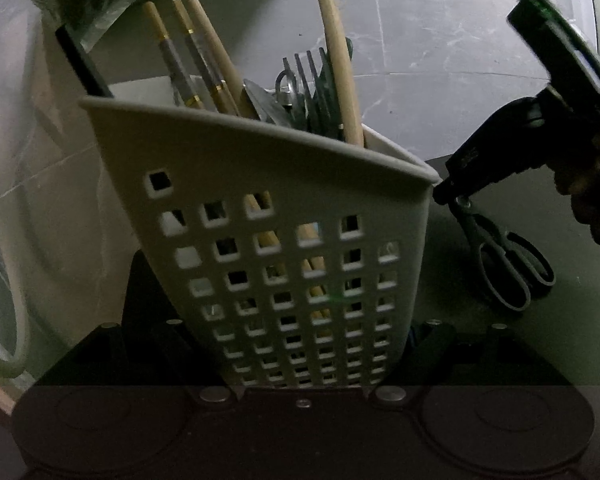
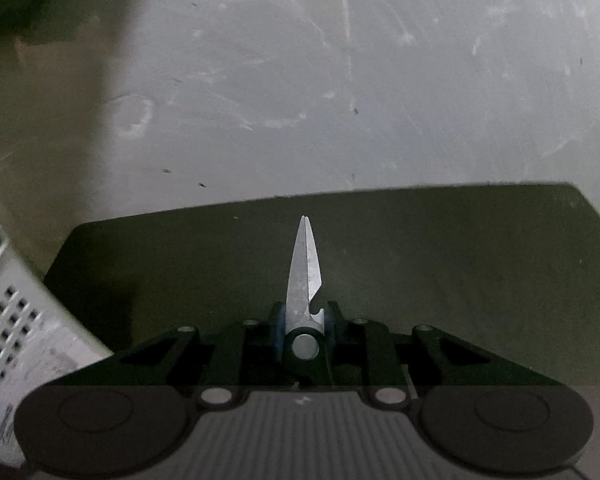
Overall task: Organize utensils
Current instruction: 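Lower the scissors handles-first into the basket and open the right tool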
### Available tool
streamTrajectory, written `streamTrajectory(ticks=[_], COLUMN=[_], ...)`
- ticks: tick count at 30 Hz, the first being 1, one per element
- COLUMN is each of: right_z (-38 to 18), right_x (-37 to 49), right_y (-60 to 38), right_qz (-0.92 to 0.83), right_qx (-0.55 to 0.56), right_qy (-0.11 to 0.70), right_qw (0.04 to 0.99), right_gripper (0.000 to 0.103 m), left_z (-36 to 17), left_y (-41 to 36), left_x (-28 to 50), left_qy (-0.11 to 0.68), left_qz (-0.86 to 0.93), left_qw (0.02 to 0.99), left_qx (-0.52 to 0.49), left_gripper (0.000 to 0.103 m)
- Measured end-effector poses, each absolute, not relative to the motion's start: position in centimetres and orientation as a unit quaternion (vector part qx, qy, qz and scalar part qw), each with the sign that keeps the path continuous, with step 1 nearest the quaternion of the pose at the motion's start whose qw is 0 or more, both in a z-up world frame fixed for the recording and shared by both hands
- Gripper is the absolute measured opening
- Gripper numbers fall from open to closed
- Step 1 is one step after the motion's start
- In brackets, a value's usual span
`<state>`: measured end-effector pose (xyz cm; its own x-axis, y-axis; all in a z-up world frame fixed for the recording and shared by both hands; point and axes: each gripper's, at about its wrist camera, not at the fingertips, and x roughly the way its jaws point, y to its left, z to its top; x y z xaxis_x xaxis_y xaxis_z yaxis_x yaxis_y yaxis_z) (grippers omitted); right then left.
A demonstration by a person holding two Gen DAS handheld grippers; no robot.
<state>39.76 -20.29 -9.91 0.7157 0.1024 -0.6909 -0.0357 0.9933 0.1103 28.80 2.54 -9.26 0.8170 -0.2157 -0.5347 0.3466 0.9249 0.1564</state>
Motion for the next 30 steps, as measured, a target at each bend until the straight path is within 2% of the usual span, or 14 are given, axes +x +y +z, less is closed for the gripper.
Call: streamTrajectory(ticks=[12,24,30], right_z=[-6.0,-3.7,0.0], right_x=[32.8,29.8,29.1], right_y=[-19.4,-19.8,-19.9], right_qz=[0.064,0.059,0.078], right_qx=[0.017,0.028,0.022], right_qy=[0.247,0.160,0.127], right_qw=[0.967,0.985,0.989], right_gripper=[0.022,0.022,0.022], left_z=[-9.3,-9.4,-9.5], left_y=[2.3,2.1,1.9], left_x=[29.7,29.6,29.4], left_qy=[0.258,0.248,0.246], left_qz=[-0.161,-0.165,-0.166], left_qw=[0.942,0.942,0.942], left_qx=[0.140,0.155,0.155], left_gripper=[0.084,0.084,0.084])
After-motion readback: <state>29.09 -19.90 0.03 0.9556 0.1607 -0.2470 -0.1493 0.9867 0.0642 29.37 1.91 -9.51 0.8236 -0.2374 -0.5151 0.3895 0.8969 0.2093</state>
